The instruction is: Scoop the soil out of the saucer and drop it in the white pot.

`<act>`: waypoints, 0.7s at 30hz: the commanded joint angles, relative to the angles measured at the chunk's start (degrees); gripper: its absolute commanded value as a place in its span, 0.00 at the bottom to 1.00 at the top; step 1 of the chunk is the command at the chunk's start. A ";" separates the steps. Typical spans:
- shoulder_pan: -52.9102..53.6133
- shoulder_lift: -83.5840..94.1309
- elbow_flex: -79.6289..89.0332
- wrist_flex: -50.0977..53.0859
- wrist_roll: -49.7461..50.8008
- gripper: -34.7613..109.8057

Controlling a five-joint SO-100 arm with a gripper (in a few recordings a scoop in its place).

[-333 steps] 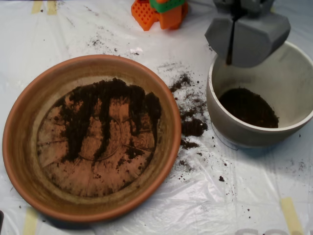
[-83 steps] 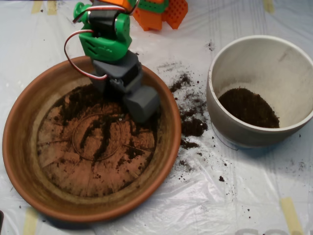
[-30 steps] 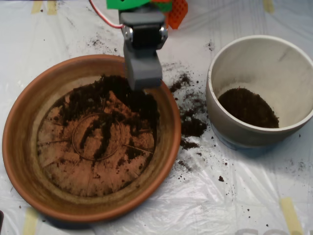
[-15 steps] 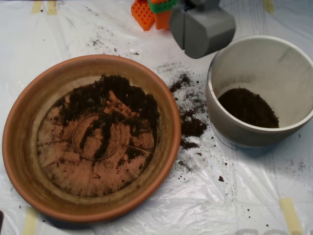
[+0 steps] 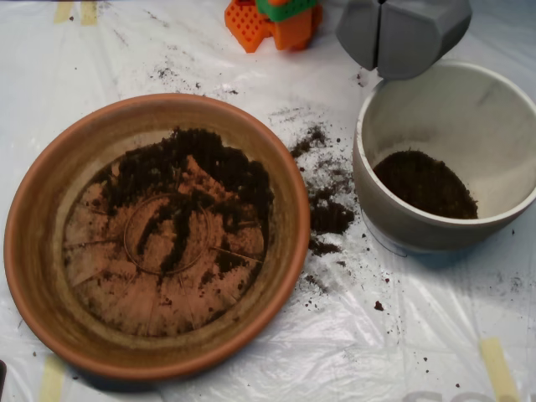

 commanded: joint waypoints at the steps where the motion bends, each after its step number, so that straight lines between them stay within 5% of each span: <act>1: -1.67 -0.26 -4.75 1.05 -0.79 0.47; 12: 0.97 -0.53 -6.33 1.23 2.29 0.53; 21: 20.92 -7.56 -20.83 6.24 12.22 0.53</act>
